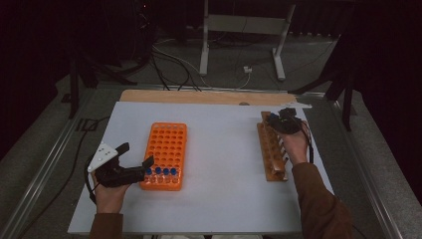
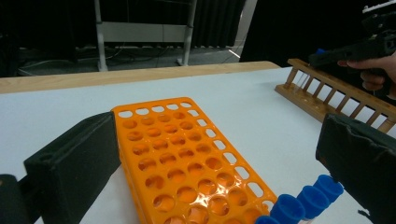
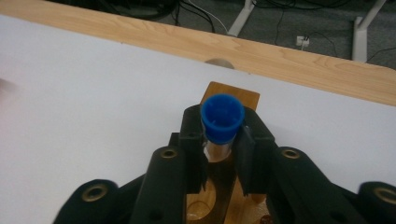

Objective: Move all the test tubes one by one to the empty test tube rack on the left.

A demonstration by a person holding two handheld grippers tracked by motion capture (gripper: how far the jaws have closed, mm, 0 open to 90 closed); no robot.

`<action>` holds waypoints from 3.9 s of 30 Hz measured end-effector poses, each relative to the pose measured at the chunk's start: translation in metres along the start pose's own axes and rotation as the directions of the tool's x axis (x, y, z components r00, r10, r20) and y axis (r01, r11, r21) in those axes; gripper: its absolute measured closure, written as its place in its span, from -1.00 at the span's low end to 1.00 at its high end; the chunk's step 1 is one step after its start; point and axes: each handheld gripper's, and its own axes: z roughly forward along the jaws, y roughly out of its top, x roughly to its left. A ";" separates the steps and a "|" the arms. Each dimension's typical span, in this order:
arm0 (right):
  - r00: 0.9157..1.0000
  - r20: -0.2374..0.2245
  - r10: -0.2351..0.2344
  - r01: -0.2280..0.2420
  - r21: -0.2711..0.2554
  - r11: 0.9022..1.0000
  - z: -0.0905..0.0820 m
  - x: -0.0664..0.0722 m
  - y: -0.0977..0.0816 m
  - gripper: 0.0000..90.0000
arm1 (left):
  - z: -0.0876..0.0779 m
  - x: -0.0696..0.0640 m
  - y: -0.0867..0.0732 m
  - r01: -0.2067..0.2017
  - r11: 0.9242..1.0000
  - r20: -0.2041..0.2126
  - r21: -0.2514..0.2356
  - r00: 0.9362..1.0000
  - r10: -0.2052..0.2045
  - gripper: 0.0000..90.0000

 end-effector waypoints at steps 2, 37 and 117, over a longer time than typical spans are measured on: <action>1.000 0.005 -0.009 0.009 0.003 1.000 0.001 0.001 0.000 0.69 | 0.001 0.000 0.000 0.000 1.000 -0.001 0.002 1.000 0.000 -0.98; 0.999 0.028 -0.029 0.030 -0.059 0.998 -0.017 0.009 0.008 0.72 | 0.002 -0.001 -0.003 -0.001 1.000 -0.001 0.019 1.000 0.001 -0.98; 0.965 -0.203 -0.165 0.145 -0.111 0.983 -0.059 0.075 0.026 0.71 | 0.019 -0.023 0.007 -0.055 0.997 0.057 0.046 0.997 0.052 -0.98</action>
